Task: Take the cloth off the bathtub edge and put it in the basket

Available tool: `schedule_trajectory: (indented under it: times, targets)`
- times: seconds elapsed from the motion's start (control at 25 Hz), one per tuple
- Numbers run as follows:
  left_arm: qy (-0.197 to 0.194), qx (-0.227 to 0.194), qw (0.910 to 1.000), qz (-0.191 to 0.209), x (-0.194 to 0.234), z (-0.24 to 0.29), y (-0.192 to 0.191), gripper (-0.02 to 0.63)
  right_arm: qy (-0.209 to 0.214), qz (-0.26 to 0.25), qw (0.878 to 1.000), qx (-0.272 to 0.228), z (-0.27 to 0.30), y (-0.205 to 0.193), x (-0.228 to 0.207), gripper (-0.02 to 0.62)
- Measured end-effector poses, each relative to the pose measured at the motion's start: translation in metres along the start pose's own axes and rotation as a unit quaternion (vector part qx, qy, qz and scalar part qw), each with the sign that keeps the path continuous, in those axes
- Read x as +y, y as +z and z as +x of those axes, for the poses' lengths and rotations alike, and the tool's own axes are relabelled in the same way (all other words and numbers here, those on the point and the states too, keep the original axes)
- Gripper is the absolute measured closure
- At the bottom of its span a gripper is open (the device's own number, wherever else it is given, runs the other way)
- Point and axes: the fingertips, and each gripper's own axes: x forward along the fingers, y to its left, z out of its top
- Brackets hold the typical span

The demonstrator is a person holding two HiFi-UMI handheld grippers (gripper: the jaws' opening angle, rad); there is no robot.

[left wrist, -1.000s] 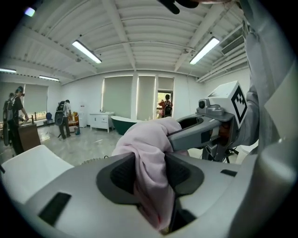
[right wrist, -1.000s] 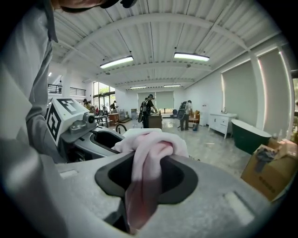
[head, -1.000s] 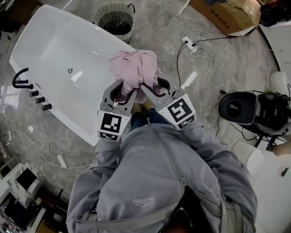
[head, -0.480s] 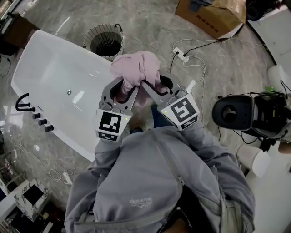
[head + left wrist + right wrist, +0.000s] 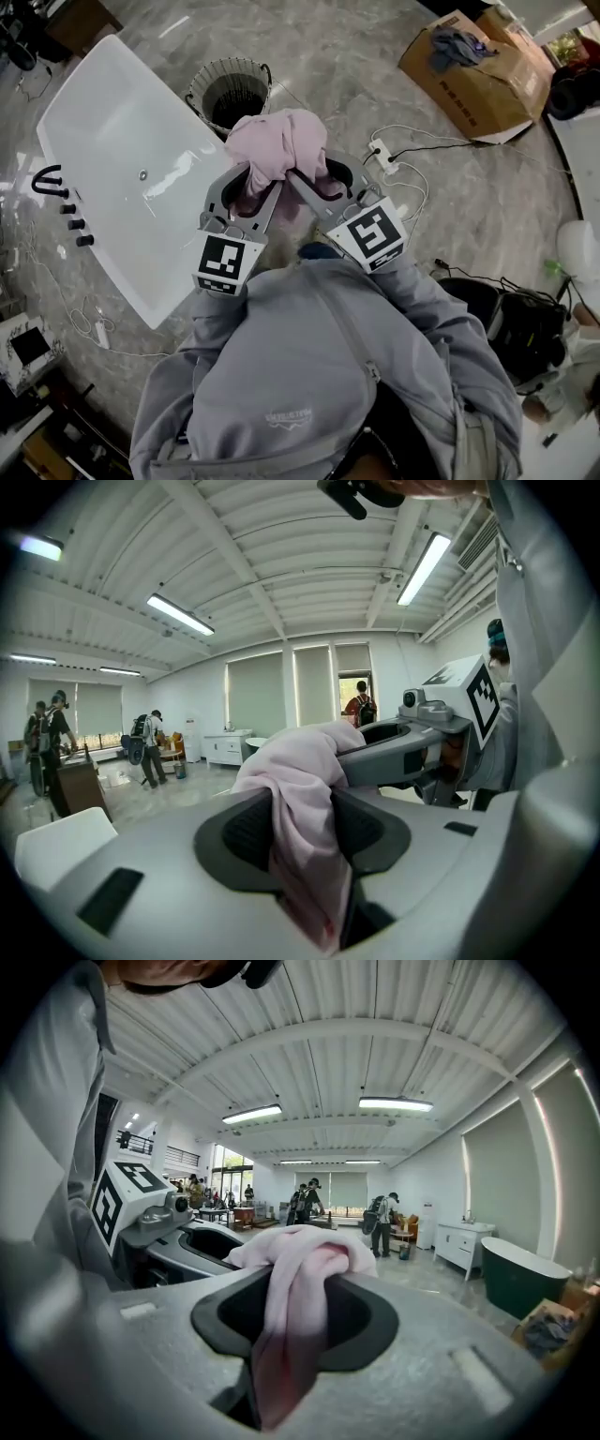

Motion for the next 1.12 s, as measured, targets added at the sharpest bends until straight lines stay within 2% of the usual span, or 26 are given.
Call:
schedule_trajectory:
  times: [0.28,0.52,0.84,1.12]
  targets:
    - [0.071,-0.005,0.9973,-0.018,-0.005,0.032,0.022,0.442,0.062,-0.025,0.998,-0.010,-0.006,0.010,-0.041,0.466]
    - [0.106,0.000,0.9939,-0.029,-0.004,0.037,0.030,0.442,0.099,-0.025,0.995,-0.022,-0.005,0.015,-0.051,0.466]
    - [0.122,-0.007,0.9922,-0.024,0.005,0.044,0.039,0.443,0.102,-0.034,0.994,-0.034,0.001,0.025,-0.063,0.466]
    - [0.130,-0.017,0.9910,-0.025,0.021,0.089,0.049,0.442,0.101,-0.038,0.993,-0.042,0.017,0.026,-0.109,0.466]
